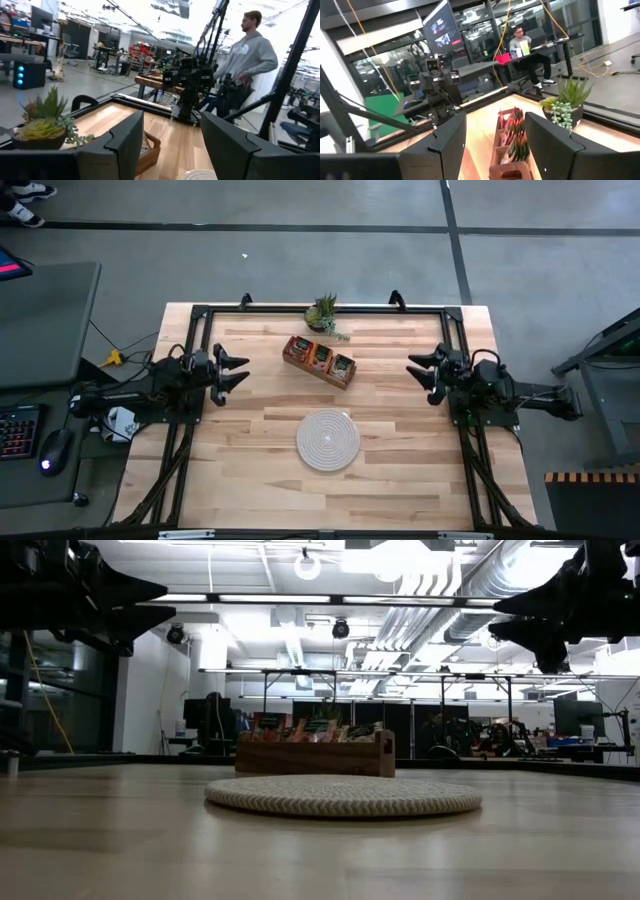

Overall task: Pick & Place Tea
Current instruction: Return to Home Position

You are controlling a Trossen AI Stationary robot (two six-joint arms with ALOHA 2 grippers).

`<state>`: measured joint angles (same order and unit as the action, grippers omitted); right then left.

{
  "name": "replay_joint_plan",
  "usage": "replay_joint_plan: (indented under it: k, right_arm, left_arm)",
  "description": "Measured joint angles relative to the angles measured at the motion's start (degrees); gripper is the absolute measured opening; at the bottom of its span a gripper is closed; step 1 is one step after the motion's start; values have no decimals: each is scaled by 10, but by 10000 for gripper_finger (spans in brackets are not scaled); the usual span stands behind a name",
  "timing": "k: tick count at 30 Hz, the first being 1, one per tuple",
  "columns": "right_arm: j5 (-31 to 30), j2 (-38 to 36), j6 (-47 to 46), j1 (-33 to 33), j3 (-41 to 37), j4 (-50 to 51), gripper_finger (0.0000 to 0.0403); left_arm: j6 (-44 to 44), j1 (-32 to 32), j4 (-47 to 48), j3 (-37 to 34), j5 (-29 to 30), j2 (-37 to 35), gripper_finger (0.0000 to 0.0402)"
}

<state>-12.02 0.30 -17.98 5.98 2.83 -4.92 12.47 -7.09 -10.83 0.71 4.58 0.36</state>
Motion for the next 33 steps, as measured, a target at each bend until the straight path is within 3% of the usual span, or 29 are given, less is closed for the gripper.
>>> replay_joint_plan:
  k: [13,15,22,33]
  right_arm:
    - [-24,6,6,0,-23,-38,197]
    - [-5,6,30,0,-23,-17,197]
    - [153,19,112,0,-22,35,197]
    - [137,24,105,0,-22,37,197]
  left_arm:
    - [-2,0,22,9,-6,0,198]
    - [-2,0,22,9,-6,0,198]
    - [-2,0,24,10,-6,0,198]
    - [-2,0,24,12,-5,0,198]
